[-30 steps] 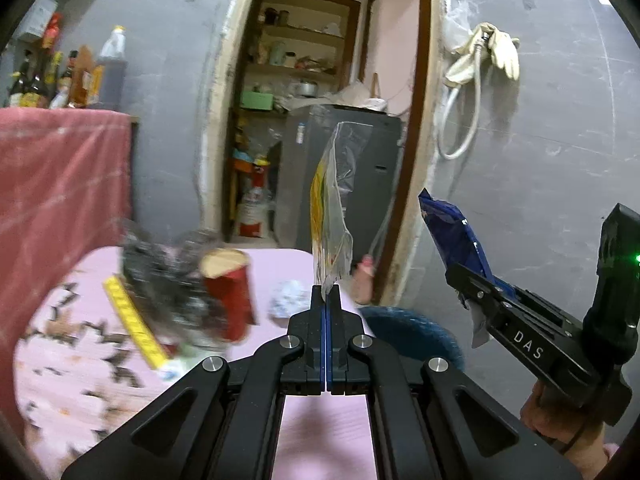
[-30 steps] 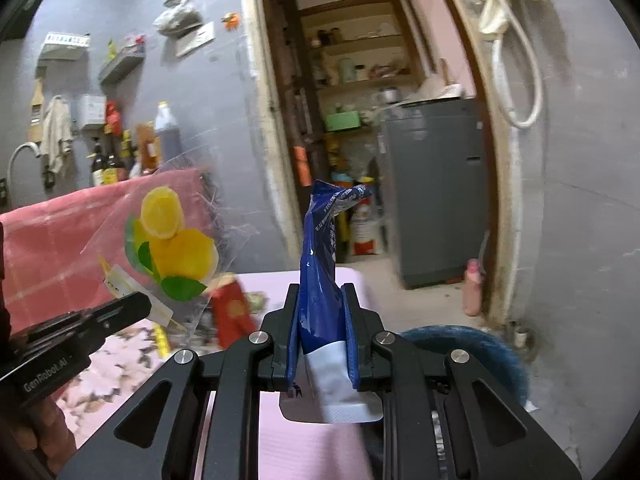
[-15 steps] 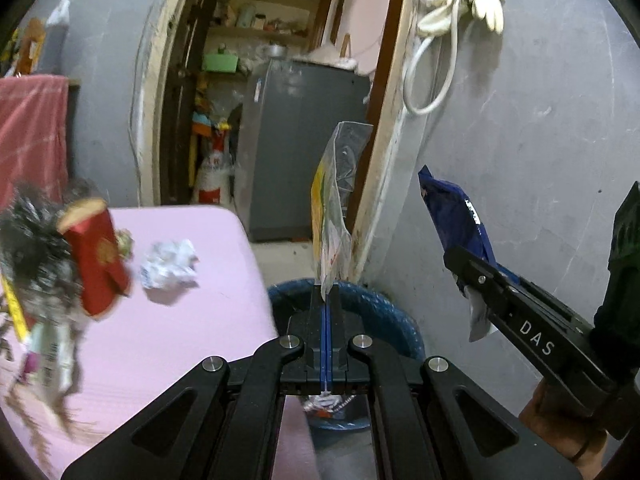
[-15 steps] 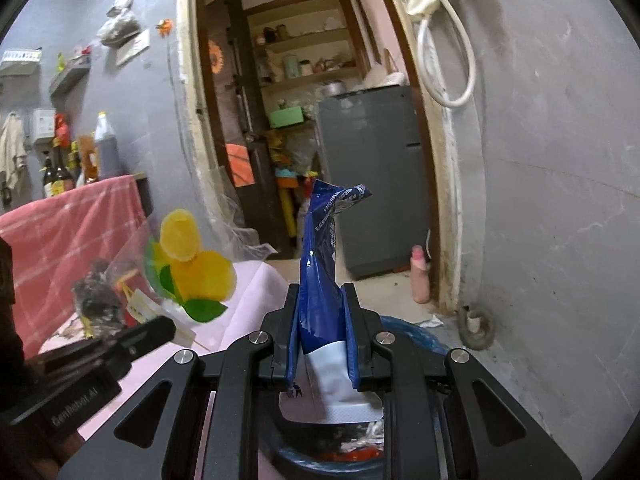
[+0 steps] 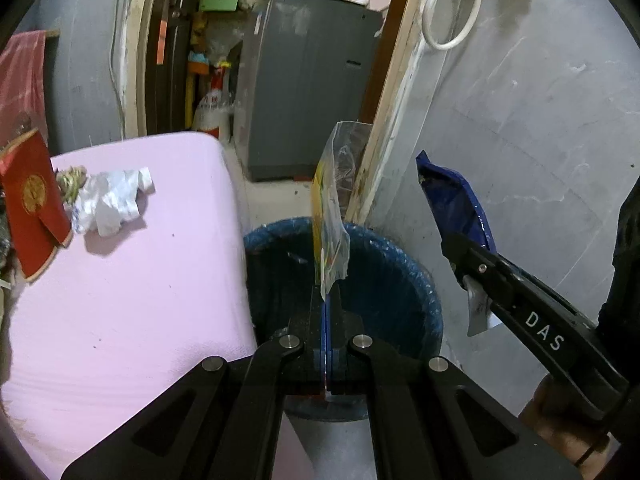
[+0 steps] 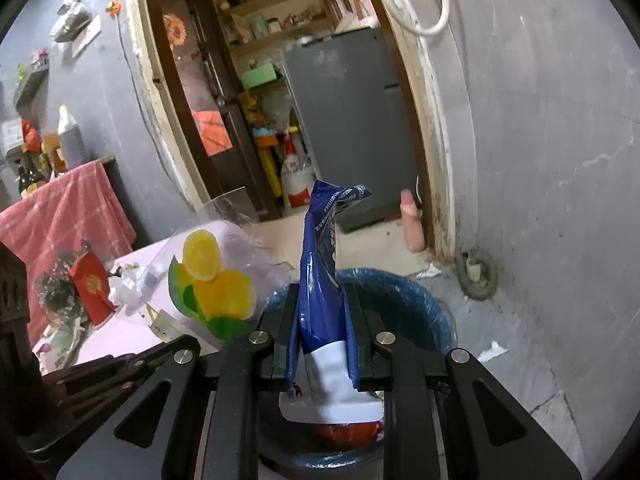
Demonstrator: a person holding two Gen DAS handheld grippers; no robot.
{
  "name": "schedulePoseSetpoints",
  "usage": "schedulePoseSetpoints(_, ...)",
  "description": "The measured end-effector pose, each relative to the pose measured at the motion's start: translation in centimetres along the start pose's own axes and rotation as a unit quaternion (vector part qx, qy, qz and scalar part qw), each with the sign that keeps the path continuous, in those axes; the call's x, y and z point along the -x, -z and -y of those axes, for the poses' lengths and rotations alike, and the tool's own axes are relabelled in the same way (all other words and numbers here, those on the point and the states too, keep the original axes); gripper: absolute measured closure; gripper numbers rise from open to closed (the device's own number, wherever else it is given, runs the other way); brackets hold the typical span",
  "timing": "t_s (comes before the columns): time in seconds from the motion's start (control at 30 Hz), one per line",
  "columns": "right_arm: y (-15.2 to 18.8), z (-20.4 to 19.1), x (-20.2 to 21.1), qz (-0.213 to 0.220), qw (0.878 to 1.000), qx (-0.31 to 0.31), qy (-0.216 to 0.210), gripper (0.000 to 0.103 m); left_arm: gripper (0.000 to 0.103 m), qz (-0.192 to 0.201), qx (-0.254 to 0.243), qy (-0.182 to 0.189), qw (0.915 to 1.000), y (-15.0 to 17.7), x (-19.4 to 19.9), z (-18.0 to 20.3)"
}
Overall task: Collect trash
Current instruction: 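Carry both items over the blue bin and open both tools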
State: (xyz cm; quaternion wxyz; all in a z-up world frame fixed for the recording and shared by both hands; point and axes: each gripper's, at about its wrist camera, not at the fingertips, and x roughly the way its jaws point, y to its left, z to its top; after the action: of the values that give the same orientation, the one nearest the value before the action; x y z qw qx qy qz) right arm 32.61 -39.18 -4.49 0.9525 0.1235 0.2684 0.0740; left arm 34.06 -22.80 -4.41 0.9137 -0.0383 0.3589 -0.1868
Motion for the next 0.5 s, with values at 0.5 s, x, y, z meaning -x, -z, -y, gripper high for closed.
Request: schedulePoseSetpoints(0.5, 0.7, 0.7, -1.9, -0.037, 0.999, -0.008, 0.004, 0.083, 0.103, -0.007, -0.008, 0.011, 0.9999, 0.2, -0.9, 0.1)
